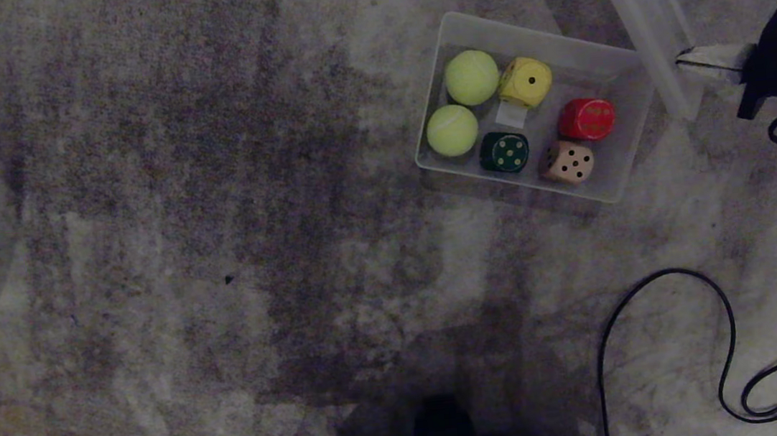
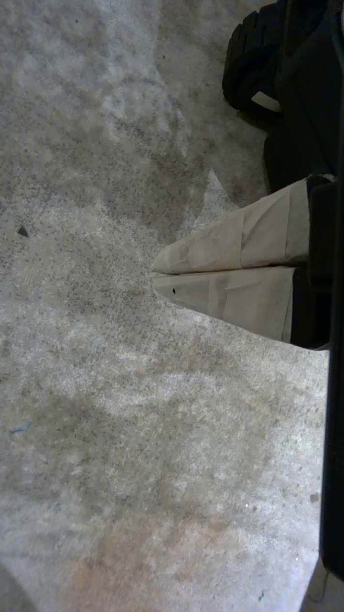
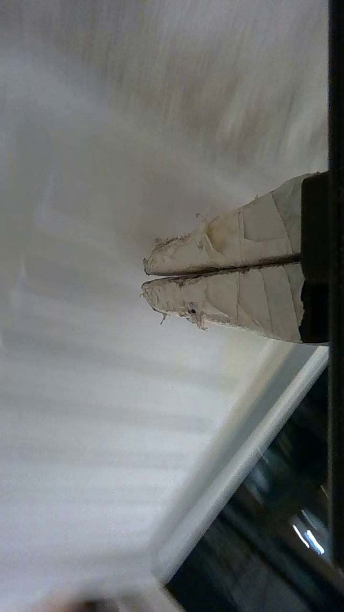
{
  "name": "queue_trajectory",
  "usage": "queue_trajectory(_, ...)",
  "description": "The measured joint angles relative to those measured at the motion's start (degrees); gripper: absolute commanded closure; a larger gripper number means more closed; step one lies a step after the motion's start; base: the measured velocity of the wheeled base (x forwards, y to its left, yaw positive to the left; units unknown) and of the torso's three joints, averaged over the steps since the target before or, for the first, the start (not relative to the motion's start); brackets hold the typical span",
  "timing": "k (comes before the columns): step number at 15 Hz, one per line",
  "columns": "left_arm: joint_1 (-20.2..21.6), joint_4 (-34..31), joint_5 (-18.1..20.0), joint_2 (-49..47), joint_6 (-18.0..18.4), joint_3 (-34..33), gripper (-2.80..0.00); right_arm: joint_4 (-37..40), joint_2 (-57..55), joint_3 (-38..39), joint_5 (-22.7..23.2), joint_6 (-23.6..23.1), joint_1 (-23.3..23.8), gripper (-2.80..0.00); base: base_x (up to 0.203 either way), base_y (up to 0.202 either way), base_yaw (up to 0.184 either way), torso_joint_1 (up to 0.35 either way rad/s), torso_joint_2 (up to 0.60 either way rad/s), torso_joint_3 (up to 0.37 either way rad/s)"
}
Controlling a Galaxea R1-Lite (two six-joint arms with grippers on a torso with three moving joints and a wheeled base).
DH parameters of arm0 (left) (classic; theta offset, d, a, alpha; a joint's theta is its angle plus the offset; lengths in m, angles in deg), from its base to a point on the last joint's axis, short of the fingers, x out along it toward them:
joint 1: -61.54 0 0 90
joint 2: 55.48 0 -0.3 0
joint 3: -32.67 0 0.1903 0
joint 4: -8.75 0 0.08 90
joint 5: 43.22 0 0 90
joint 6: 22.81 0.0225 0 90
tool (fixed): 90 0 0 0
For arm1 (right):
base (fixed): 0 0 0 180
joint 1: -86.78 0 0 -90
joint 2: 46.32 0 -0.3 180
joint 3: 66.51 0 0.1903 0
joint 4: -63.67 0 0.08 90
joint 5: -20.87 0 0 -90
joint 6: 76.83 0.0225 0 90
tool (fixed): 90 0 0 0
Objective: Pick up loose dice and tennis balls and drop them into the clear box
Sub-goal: Close the lid
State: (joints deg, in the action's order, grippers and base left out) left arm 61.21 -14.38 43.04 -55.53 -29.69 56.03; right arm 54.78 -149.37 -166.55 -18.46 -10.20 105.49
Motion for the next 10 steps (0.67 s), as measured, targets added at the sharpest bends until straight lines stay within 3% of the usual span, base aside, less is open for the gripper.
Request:
queue_trajectory(3,0.0,0.0,0.0,0.0,0.0,0.0,0.0,12.5,3.4,1.5,-3.7,-14.0,0.2,0.0,0.0,0.0,0.0,0.0,0.0,0.0)
queue_trajectory(6,0.1,0.0,0.0,0.0,0.0,0.0,0.0,27.1,7.0,4.5,-10.8,-32.3,0.6,0.0,0.0,0.0,0.0,0.0,0.0,0.0)
queue_trajectory(8,0.0,0.0,0.0,0.0,0.0,0.0,0.0,32.7,10.2,8.9,-13.5,-43.7,2.0,0.0,0.0,0.0,0.0,0.0,0.0,0.0)
queue_trajectory(10,0.0,0.0,0.0,0.0,0.0,0.0,0.0,33.1,12.8,11.0,-13.9,-48.5,3.4,0.0,0.0,0.0,0.0,0.0,0.0,0.0)
